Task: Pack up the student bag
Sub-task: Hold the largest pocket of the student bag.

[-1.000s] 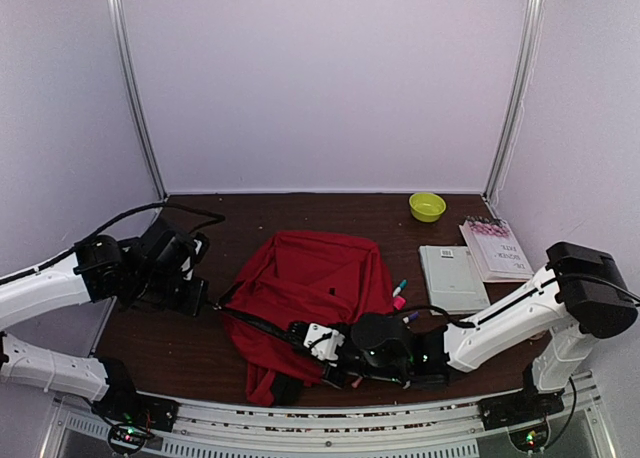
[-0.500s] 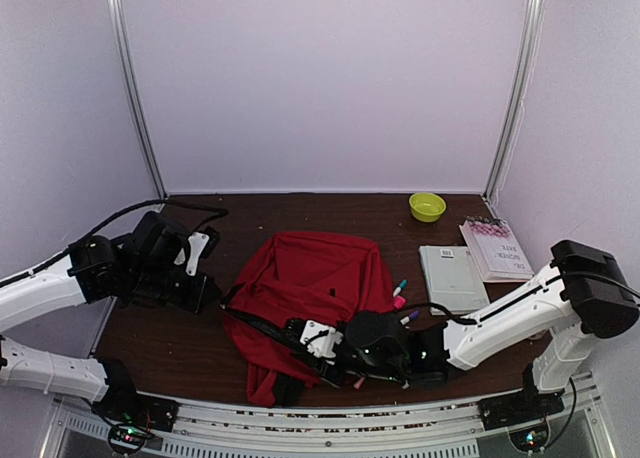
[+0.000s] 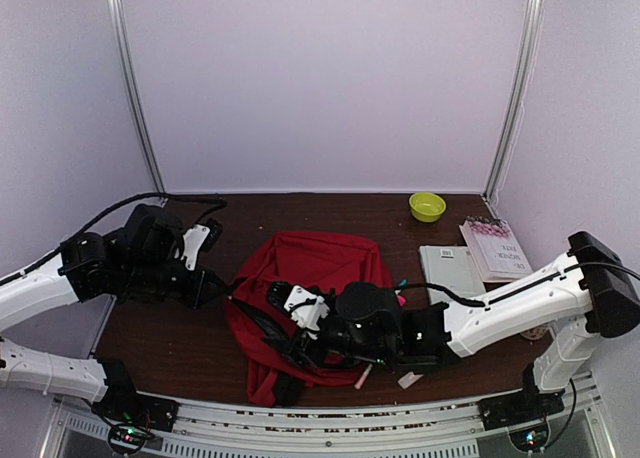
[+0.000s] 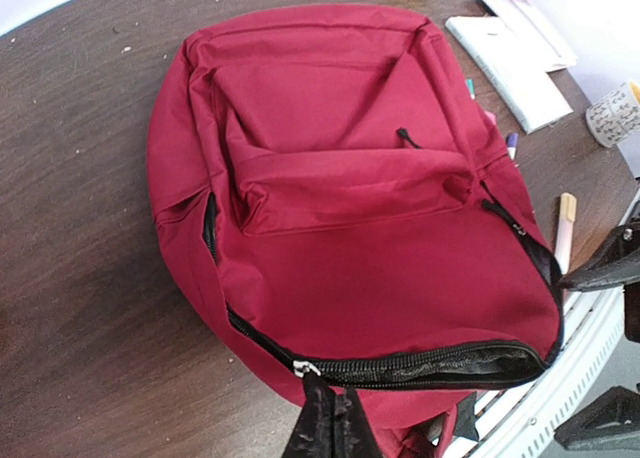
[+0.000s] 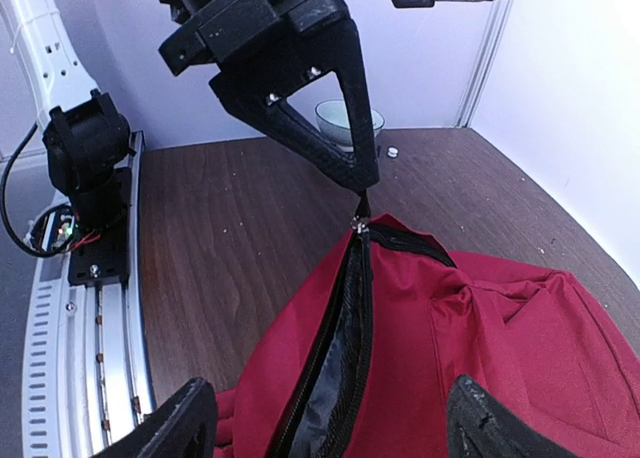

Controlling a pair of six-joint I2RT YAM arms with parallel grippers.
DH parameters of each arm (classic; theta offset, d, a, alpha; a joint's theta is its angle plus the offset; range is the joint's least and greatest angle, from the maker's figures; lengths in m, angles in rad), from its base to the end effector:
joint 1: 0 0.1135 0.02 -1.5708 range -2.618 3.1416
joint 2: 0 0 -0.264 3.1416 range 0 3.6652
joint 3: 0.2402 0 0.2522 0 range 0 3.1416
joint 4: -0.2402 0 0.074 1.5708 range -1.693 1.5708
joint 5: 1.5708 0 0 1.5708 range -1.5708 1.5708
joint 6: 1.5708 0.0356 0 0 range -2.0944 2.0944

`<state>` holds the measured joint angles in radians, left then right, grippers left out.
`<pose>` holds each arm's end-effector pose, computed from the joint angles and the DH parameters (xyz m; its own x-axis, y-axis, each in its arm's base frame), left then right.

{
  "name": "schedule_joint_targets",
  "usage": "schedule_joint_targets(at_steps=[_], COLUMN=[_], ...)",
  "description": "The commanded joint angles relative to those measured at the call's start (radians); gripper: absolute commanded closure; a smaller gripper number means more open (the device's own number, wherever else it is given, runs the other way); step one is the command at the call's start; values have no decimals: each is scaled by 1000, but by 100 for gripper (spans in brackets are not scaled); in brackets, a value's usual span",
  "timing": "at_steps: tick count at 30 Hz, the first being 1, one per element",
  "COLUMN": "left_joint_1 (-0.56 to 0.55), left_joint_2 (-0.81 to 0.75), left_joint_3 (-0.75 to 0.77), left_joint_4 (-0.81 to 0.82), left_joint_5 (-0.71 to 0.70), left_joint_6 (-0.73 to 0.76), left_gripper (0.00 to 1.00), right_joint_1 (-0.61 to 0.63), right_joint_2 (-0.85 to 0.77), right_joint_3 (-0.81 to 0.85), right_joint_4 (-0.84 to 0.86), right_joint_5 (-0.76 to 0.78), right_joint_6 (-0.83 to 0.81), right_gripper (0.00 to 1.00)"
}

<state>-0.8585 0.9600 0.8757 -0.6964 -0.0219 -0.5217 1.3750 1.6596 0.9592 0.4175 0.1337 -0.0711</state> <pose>0.1284 -0.1475 0.2918 -0.7708 0.1303 -0.6236 0.4180 0.8422 -0.3407 0.0775 0.3662 0.2339 0.0131 -0.2957 -0.9552 -0.9487 0.2981 -0.1053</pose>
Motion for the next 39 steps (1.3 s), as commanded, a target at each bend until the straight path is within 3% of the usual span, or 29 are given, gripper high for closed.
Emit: schedule_joint_targets(at_steps=[1, 12, 20, 24, 36, 39], left_joint_1=[-7, -7, -14, -20, -33, -33], left_joint_2=[-15, 12, 11, 9, -10, -11], left_joint_3=[70, 123, 130, 125, 100, 86], left_joint_4=[62, 62, 61, 63, 79, 79], left_joint_5=[32, 49, 60, 70, 61, 21], left_joint_6=[22, 48, 48, 48, 49, 46], left_gripper=[100, 100, 100, 100, 100, 100], right_joint_1=[5, 9, 9, 7, 1, 2], right_joint_2=[22, 118, 196, 224, 281, 264], right_joint_3=[57, 109, 157, 182, 225, 204], right_joint_4=[12, 51, 89, 96, 108, 108], right_joint_5=[38, 80, 138, 165, 192, 183], right_joint_6=[59, 98, 26, -38, -103, -92], right_gripper=[19, 16, 16, 27, 82, 86])
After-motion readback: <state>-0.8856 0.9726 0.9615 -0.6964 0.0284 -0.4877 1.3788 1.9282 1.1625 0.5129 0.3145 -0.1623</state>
